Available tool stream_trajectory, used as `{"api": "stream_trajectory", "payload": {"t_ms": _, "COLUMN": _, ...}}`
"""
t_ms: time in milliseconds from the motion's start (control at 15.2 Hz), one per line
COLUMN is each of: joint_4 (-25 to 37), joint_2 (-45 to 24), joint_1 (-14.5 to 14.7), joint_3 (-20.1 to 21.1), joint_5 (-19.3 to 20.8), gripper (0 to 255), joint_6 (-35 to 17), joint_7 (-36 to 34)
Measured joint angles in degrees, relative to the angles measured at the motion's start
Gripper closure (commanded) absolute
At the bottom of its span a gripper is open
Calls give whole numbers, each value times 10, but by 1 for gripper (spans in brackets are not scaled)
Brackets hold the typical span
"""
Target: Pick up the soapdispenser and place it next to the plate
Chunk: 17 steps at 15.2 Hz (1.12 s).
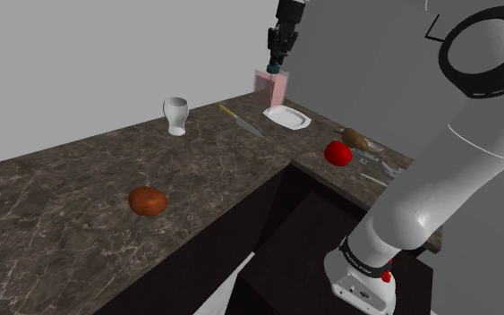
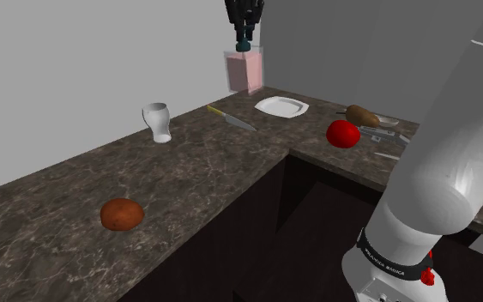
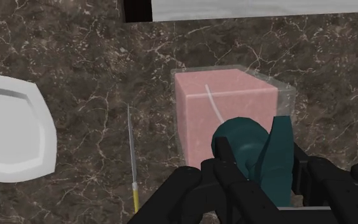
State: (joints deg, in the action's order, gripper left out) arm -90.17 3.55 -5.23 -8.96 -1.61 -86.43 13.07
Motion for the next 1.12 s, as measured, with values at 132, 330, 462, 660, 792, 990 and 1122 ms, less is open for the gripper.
{"api": "stream_trajectory", "payload": {"t_ms": 132, "joint_4": 10, "joint_2": -5, "joint_1": -14, "joint_3": -16, "joint_5": 0, "gripper": 255, "joint_6": 6, "joint_7": 30}}
{"api": "stream_trajectory", "payload": {"t_ms": 330, "joint_4": 17, "joint_2": -10, "joint_1": -34, "joint_3": -38, "joint_5": 0, "gripper": 255, "joint_6": 9, "joint_7": 72}}
{"api": "stream_trajectory", "payload": {"t_ms": 462, "joint_4": 30, "joint_2": -19, "joint_1": -49, "joint_3": -56, "joint_5": -1, "gripper": 255, "joint_6": 15, "joint_7": 105}}
{"api": "stream_trajectory", "payload": {"t_ms": 660, "joint_4": 47, "joint_2": -35, "joint_1": -69, "joint_3": -77, "joint_5": -4, "gripper": 255, "joint_6": 18, "joint_7": 146}}
{"api": "stream_trajectory", "payload": {"t_ms": 792, "joint_4": 64, "joint_2": -47, "joint_1": -84, "joint_3": -91, "joint_5": -8, "gripper": 255, "joint_6": 24, "joint_7": 173}}
{"api": "stream_trajectory", "payload": {"t_ms": 990, "joint_4": 105, "joint_2": -76, "joint_1": -109, "joint_3": -113, "joint_5": -18, "gripper": 255, "joint_6": 39, "joint_7": 219}}
{"api": "stream_trajectory", "payload": {"t_ms": 1122, "joint_4": 126, "joint_2": -97, "joint_1": -128, "joint_3": -128, "joint_5": -26, "gripper": 255, "joint_6": 42, "joint_7": 251}}
